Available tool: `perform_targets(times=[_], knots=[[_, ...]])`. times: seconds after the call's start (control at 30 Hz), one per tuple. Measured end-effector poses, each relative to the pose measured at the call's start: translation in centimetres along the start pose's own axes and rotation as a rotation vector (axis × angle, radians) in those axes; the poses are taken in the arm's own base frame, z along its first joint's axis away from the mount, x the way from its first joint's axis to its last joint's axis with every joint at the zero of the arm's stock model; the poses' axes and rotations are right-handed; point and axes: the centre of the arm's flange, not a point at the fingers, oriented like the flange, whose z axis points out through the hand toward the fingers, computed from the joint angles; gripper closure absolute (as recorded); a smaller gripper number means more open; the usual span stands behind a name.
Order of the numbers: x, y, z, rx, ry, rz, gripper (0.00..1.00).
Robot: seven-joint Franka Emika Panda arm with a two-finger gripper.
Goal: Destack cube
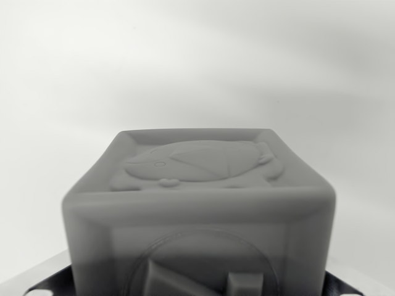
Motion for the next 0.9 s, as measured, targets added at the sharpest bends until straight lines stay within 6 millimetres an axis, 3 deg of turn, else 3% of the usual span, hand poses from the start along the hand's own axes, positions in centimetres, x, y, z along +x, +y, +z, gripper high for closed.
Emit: perform_targets(times=[0.9], knots=[[0.1,0.1,7.5,-0.002,-0.003,0.001,1.0]])
